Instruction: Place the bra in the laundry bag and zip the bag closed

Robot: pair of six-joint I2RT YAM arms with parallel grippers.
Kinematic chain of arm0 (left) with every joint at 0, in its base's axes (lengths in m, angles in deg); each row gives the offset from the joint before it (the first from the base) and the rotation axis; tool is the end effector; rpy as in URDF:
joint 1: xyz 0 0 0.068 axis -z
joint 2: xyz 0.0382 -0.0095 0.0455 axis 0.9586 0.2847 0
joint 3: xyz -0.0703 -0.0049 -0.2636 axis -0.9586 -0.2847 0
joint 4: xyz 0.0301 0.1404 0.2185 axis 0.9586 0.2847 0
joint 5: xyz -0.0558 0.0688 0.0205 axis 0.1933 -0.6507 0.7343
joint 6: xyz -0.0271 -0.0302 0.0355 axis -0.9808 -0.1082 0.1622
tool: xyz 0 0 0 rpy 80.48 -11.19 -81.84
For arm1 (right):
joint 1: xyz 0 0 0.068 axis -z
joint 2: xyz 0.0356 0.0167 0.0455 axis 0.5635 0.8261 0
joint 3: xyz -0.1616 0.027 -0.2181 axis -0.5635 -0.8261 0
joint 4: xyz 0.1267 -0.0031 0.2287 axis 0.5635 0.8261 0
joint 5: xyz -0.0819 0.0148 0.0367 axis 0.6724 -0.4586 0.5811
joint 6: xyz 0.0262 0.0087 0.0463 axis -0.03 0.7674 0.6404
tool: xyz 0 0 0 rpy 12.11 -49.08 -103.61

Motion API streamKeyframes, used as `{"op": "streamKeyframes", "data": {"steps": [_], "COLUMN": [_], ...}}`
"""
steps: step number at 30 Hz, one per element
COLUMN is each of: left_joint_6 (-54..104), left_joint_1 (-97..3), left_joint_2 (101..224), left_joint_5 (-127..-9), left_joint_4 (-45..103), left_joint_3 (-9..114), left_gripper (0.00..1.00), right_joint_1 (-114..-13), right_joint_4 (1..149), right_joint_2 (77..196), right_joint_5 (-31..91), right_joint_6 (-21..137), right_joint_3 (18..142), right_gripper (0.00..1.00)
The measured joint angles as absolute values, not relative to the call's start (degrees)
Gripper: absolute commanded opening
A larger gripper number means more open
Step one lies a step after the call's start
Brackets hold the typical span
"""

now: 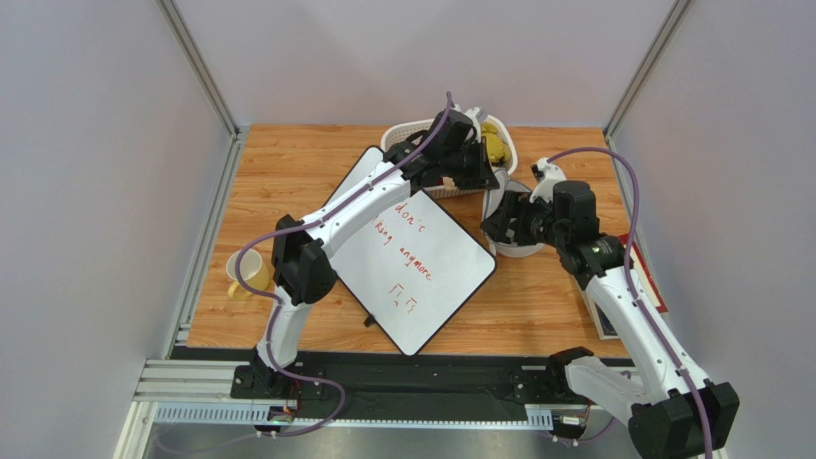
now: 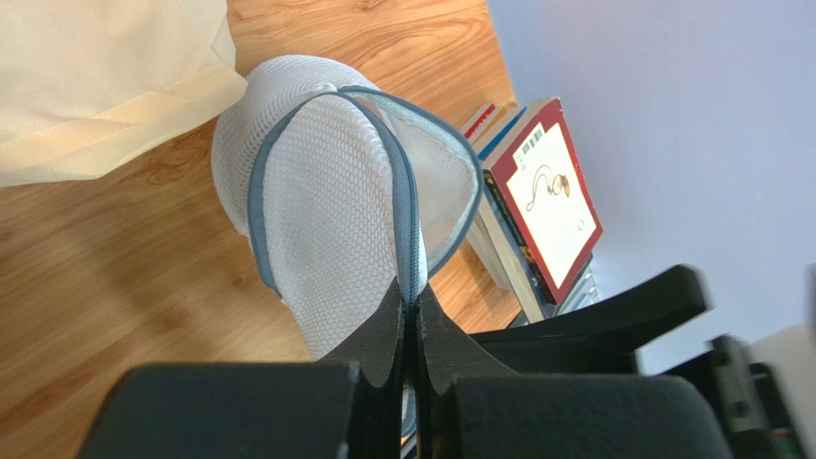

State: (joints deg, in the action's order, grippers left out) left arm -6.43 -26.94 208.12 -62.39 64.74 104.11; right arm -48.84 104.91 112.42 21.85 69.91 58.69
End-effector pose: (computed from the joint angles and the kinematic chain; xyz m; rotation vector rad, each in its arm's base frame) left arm 0.3330 -0.3634 0.3514 0.2260 2.3286 -1.1219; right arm 0.2037 0.0631 0.3246 -0.0883 2.1905 0.6383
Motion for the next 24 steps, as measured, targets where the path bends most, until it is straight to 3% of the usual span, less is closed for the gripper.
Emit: {"op": "streamKeyframes", "data": {"steps": [9, 12, 15, 16, 20, 21, 24], "left_joint_6": [-6.93, -7.06, -7.12, -7.12, -6.99, -6.91, -5.94], "left_joint_1": [-26.8, -26.7, -26.65, -26.65, -26.72, -26.72, -26.74], "left_joint_2": [208.12, 208.12, 208.12, 208.12, 208.14, 208.14, 208.12], "left_joint_5": [-61.72, -61.56, -61.3, -61.32, -61.54, -61.65, -61.8], "left_joint_4": [64.72, 64.74, 64.72, 64.7, 64.24, 64.07, 63.8], "left_joint_3": [105.44, 105.44, 105.44, 105.44, 105.44, 105.44, 105.44], "left_gripper": [0.0, 0.0, 0.0, 0.0, 0.01, 0.03, 0.24], "right_joint_1": [-53.78, -53.76, -53.76, -53.76, -54.31, -54.37, -54.4], "right_joint_4": [99.56, 99.04, 98.36, 98.1, 97.72, 97.68, 98.16], "right_joint_2": [118.57, 120.75, 122.3, 122.7, 123.22, 123.22, 123.24], "right_joint_5": [24.45, 27.21, 29.9, 30.57, 31.75, 31.88, 32.1], "right_joint_6": [69.08, 69.36, 69.82, 70.02, 69.97, 69.73, 69.05], "right_joint_3": [57.6, 57.92, 58.49, 58.56, 59.15, 59.28, 59.94], "right_gripper": [0.78, 0.71, 0.59, 0.49, 0.24, 0.15, 0.02]}}
